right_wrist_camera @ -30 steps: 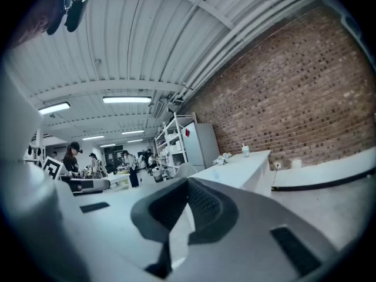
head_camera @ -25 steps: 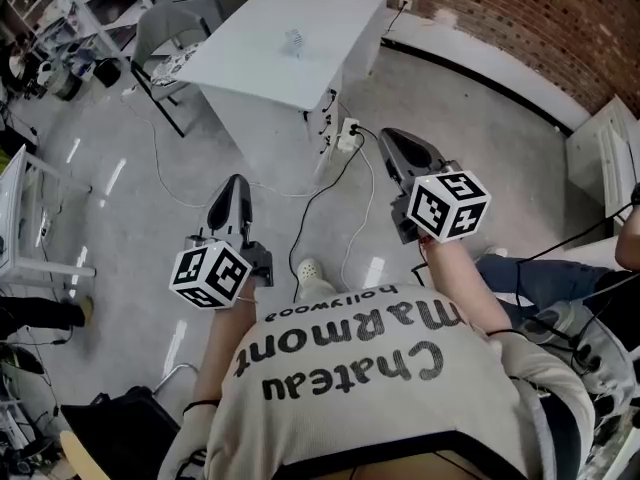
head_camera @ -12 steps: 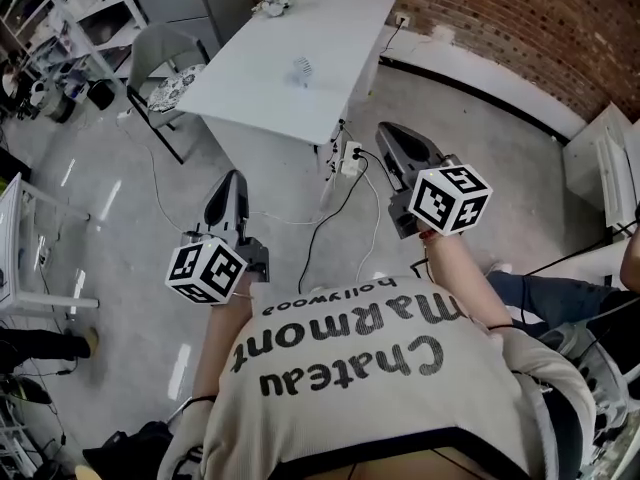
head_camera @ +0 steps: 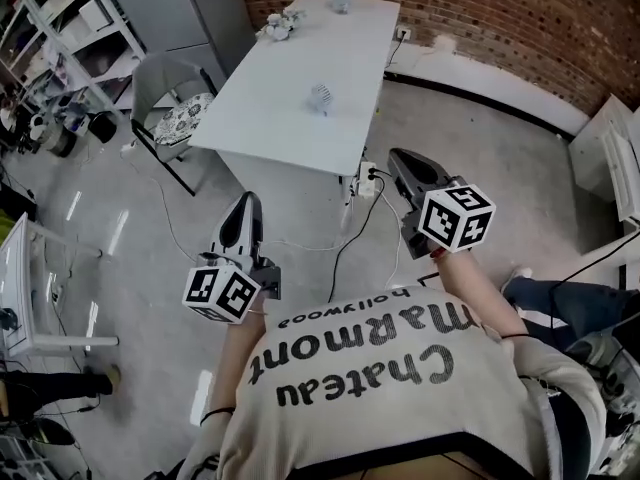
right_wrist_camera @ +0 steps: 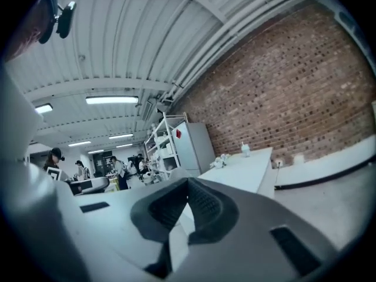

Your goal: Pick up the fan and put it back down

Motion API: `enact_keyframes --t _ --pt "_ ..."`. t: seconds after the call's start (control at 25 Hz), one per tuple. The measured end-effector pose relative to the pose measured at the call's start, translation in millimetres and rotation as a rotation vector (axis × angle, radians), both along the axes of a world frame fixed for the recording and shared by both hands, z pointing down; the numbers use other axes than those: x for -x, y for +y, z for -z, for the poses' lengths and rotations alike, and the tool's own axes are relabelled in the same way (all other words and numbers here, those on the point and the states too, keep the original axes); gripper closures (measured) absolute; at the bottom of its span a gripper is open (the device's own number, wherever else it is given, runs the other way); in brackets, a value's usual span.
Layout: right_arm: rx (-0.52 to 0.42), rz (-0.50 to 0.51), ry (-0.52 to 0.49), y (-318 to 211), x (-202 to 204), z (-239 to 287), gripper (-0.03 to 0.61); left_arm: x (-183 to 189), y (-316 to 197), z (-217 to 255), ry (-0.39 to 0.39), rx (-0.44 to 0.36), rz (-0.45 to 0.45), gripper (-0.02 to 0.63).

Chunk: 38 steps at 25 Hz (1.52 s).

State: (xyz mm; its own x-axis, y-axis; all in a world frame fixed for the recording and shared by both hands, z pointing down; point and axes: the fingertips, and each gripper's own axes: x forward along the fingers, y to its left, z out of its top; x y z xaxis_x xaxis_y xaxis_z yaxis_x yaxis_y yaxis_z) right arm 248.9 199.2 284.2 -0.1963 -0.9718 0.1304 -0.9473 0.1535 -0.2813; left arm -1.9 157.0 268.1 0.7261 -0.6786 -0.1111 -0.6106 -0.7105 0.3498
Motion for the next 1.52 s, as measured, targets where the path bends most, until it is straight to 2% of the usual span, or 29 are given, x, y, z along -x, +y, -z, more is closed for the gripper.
enact_keyframes --t 0.2,0.28,0.36,0.48,0.64,0.92,1.28,1.52 --pt "0.117 -0.007 0.094 -9 4 -37 0.575 11 -9 -50 -0.048 0.168 0.009 0.613" --pt "0.142 0.009 0.063 -20 12 -46 0.575 17 -13 -61 -0.05 0.205 0.017 0.612" --pt "0.16 0.021 0.041 -33 20 -55 0.575 19 -16 -70 -0.043 0.234 0.003 0.612" --pt "0.161 0.049 0.057 -52 28 -62 0.575 17 -24 -82 -0.05 0.253 -0.008 0.612" --pt "0.175 0.08 0.039 -73 33 -75 0.575 27 -40 -89 -0.055 0.269 0.055 0.613" --pt "0.146 0.086 0.04 -127 27 -60 0.575 28 -96 -71 -0.028 0.211 0.144 0.612" --pt "0.093 0.118 0.062 -204 2 -33 0.575 -23 -168 -44 -0.008 0.148 0.111 0.612" --pt "0.06 0.135 0.054 -255 -26 -13 0.575 -47 -212 -20 -0.001 0.106 0.134 0.613"
